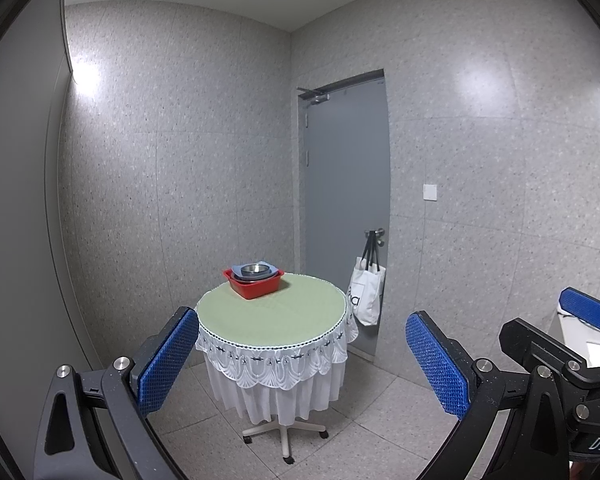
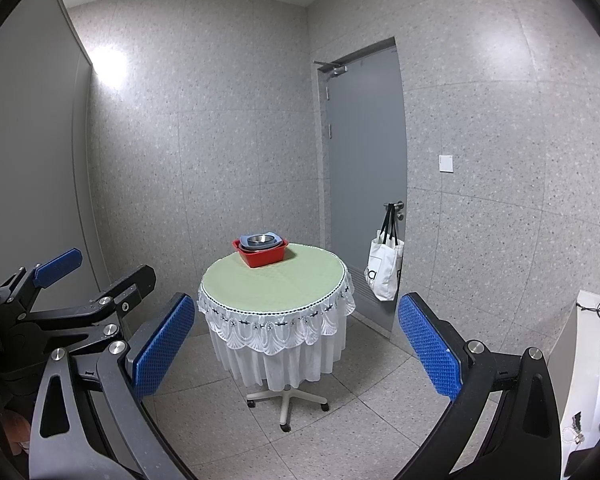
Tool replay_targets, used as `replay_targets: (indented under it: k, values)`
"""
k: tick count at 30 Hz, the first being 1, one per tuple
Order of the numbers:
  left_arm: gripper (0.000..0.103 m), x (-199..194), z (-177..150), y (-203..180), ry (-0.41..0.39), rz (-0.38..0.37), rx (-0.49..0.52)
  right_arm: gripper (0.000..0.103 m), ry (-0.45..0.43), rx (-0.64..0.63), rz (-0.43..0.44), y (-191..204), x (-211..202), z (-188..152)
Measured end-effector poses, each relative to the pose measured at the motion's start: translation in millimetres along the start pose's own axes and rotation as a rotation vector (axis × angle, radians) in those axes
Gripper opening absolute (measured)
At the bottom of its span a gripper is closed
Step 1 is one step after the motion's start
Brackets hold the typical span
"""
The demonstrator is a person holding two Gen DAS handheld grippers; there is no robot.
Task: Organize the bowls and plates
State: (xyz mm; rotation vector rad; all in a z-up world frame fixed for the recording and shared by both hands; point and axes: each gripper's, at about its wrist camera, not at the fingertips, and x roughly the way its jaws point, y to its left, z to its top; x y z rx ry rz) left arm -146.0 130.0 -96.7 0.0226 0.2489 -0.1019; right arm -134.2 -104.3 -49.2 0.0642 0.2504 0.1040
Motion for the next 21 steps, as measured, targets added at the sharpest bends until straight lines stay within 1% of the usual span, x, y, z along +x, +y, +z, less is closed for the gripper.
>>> replay_targets:
  k: [21]
  values:
    - [0.102, -1.0, -2.7, 0.4, -0.005, 0.0, 0.003, 0.103, -0.006, 0.001, -0.003, 0.7, -3.3, 0.2]
